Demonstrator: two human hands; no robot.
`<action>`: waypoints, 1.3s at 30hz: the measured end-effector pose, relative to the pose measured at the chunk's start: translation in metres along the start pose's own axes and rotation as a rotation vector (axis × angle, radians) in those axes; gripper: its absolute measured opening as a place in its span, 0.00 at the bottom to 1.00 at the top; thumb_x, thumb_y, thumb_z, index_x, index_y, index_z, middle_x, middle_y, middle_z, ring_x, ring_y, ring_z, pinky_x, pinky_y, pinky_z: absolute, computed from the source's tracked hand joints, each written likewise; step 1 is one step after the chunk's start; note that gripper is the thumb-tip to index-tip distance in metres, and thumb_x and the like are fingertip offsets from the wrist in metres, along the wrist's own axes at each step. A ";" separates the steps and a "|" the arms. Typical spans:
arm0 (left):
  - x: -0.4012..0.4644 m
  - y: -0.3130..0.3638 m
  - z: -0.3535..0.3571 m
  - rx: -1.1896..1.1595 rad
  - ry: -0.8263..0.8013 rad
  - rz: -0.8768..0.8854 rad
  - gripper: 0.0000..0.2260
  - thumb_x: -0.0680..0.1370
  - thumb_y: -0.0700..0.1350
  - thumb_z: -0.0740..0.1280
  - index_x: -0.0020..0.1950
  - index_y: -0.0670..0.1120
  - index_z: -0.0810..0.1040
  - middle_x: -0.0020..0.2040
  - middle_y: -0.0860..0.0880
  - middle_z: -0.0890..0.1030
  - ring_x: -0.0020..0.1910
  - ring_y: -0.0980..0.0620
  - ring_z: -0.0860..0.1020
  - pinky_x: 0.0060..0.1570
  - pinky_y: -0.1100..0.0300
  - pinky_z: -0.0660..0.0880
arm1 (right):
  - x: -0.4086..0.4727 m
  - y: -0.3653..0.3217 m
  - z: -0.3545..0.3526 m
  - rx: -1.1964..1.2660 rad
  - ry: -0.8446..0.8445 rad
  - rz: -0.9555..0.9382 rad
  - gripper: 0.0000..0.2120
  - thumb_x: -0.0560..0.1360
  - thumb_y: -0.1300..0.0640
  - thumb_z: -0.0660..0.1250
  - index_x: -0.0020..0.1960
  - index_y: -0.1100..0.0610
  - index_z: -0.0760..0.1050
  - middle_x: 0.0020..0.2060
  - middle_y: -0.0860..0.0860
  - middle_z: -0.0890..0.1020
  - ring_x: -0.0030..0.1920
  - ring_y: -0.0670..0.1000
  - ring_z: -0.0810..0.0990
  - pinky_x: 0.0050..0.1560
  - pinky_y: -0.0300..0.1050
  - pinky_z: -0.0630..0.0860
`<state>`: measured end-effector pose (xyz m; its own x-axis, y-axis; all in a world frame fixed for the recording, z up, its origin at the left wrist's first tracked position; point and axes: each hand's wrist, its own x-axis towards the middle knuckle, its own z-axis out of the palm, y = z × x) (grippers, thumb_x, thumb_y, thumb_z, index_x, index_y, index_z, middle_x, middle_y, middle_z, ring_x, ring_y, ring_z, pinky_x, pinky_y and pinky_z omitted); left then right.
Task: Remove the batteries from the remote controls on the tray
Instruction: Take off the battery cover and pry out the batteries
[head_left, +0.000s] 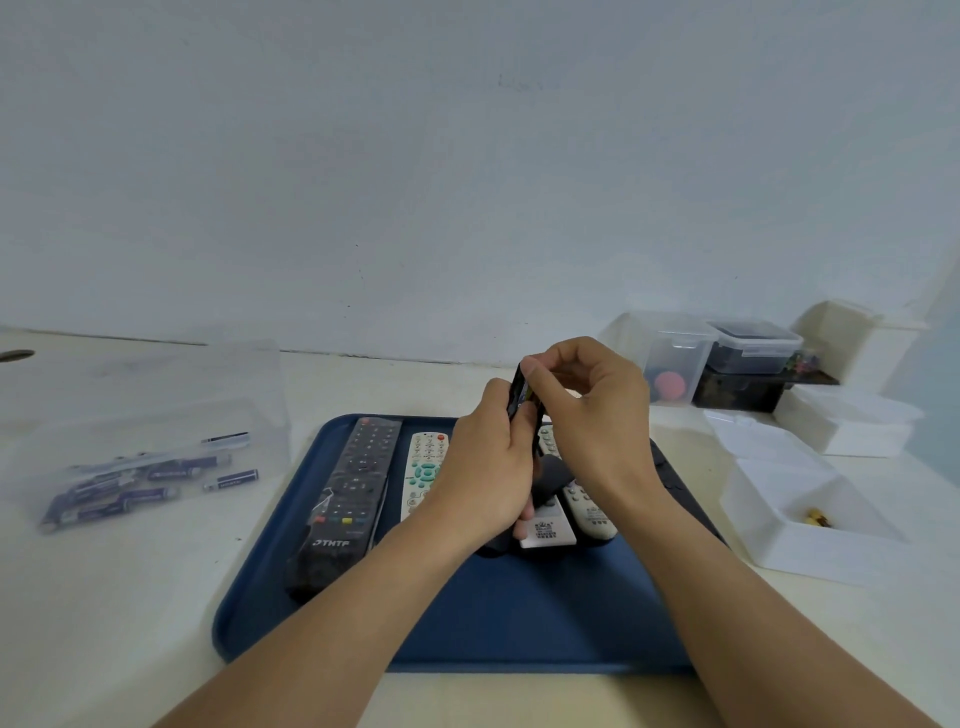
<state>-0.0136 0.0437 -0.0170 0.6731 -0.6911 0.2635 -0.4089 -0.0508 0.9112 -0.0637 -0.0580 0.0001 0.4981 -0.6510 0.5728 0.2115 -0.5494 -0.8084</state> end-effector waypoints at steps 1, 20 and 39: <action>0.000 0.001 0.000 -0.007 0.001 0.007 0.08 0.86 0.50 0.54 0.49 0.49 0.66 0.34 0.38 0.75 0.19 0.44 0.74 0.20 0.57 0.69 | 0.000 -0.001 0.000 0.018 0.009 0.007 0.02 0.75 0.58 0.73 0.45 0.54 0.81 0.39 0.45 0.86 0.45 0.42 0.85 0.51 0.45 0.81; 0.001 0.004 -0.008 -0.199 -0.041 -0.079 0.07 0.86 0.48 0.56 0.51 0.47 0.68 0.37 0.42 0.76 0.25 0.44 0.73 0.23 0.54 0.74 | 0.019 -0.002 -0.014 0.642 0.096 0.372 0.04 0.79 0.68 0.66 0.52 0.65 0.79 0.39 0.57 0.83 0.44 0.52 0.82 0.55 0.43 0.82; 0.021 0.000 -0.053 -0.828 -0.010 -0.221 0.13 0.81 0.43 0.65 0.64 0.42 0.79 0.54 0.45 0.86 0.49 0.49 0.81 0.47 0.59 0.82 | 0.003 0.000 -0.008 0.192 -0.580 0.503 0.21 0.78 0.47 0.70 0.31 0.54 0.68 0.25 0.46 0.57 0.25 0.47 0.53 0.22 0.35 0.55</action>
<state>0.0328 0.0672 0.0053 0.6776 -0.7335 0.0531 0.3154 0.3551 0.8800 -0.0694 -0.0639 0.0030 0.9201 -0.3915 0.0126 -0.0403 -0.1266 -0.9911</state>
